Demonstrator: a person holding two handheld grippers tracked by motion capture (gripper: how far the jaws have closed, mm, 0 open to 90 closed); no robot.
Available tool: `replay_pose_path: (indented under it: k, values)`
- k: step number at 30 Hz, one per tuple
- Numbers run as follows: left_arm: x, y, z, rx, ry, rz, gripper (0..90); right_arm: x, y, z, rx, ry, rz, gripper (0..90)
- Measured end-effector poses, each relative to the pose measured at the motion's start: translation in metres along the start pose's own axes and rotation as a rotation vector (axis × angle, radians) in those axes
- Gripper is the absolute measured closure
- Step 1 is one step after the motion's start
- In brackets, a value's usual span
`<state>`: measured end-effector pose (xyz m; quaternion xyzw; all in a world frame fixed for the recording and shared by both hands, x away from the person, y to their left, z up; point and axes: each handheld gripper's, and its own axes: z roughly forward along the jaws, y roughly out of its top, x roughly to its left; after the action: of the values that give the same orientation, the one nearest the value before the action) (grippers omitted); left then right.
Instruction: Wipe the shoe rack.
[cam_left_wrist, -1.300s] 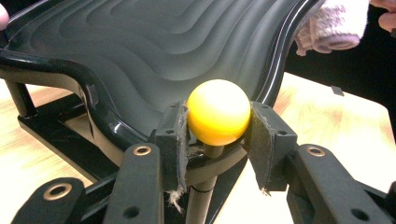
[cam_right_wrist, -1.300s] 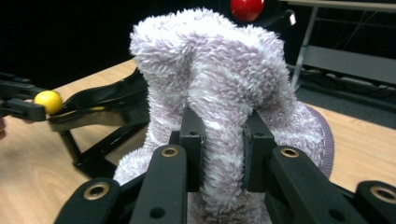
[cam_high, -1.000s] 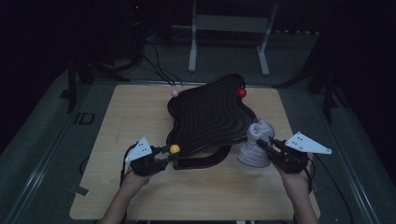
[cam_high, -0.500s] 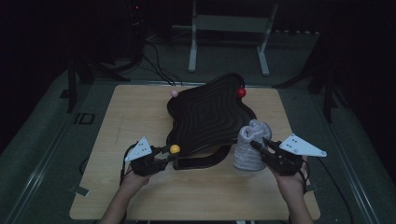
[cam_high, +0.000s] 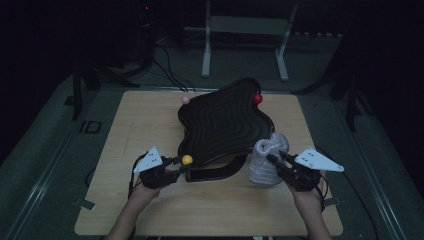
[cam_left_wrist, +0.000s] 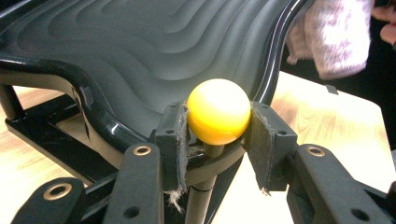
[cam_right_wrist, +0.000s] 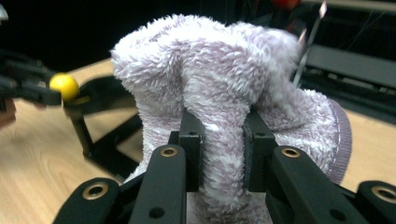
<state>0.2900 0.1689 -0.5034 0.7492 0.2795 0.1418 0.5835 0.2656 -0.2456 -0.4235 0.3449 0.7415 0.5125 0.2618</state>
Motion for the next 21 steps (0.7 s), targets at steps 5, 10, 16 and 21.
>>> replay_pose_path:
  k: [5,10,16,21]
  values:
    - [0.000,0.000,0.000,0.000,0.000,0.001,60.5,0.007,0.002,-0.004,0.013,0.020,-0.016,74.1]
    - [0.000,0.000,0.000,0.000,-0.004,0.000,60.5,0.011,0.014,-0.007,-0.032,-0.005,-0.031,74.0]
    - [0.001,-0.001,0.001,-0.004,-0.014,-0.006,60.5,0.014,-0.001,0.009,0.028,-0.003,-0.025,73.9]
    - [0.001,0.000,0.000,-0.001,-0.014,-0.002,60.5,0.013,0.002,0.003,0.018,-0.003,-0.007,73.8]
